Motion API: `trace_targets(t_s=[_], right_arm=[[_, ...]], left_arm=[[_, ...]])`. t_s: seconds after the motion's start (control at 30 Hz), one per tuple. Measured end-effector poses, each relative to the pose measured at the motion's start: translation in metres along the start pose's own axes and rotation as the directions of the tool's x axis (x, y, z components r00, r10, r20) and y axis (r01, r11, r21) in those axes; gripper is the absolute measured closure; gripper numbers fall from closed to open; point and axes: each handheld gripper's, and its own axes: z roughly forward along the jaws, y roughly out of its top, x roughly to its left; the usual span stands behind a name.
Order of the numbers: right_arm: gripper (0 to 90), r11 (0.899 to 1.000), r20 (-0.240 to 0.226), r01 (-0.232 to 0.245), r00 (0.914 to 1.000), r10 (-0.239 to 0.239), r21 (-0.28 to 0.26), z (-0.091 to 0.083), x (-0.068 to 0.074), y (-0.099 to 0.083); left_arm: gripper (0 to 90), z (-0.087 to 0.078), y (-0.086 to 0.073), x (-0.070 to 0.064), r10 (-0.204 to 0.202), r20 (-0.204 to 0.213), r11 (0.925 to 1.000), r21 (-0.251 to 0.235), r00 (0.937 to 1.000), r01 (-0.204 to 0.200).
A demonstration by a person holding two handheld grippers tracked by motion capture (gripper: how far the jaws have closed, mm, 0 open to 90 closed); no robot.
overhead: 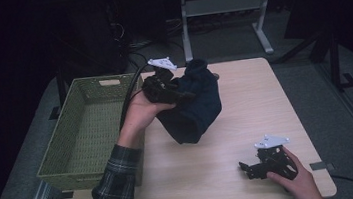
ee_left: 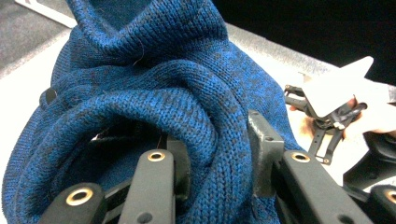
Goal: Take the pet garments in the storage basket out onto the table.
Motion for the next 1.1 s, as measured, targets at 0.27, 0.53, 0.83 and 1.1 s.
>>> trace_targets(t_s=[0.27,0.53,0.83,1.1], right_arm=[[0.0,1.000,0.000,0.000,1.0000,0.000,-0.001,0.000,0.000,0.000],[0.0,1.000,0.000,0.000,1.0000,0.000,-0.001,0.000,0.000,0.000],[0.0,1.000,-0.001,-0.004,1.0000,0.004,0.003,0.000,0.000,0.000],[0.0,1.000,0.000,-0.001,1.0000,0.001,0.001,0.000,0.000,0.000]], left_arm=[[66.9,0.035,-0.002,-0.003,0.003,0.010,0.9991,0.041,0.9999,-0.004],[66.9,0.075,-0.009,-0.005,-0.009,0.000,0.9956,0.094,1.0000,0.009],[66.8,0.121,-0.025,0.000,-0.046,-0.011,0.9874,0.151,0.9989,0.047],[66.8,0.157,-0.036,0.001,-0.031,-0.025,0.9729,0.229,0.9992,0.036]])
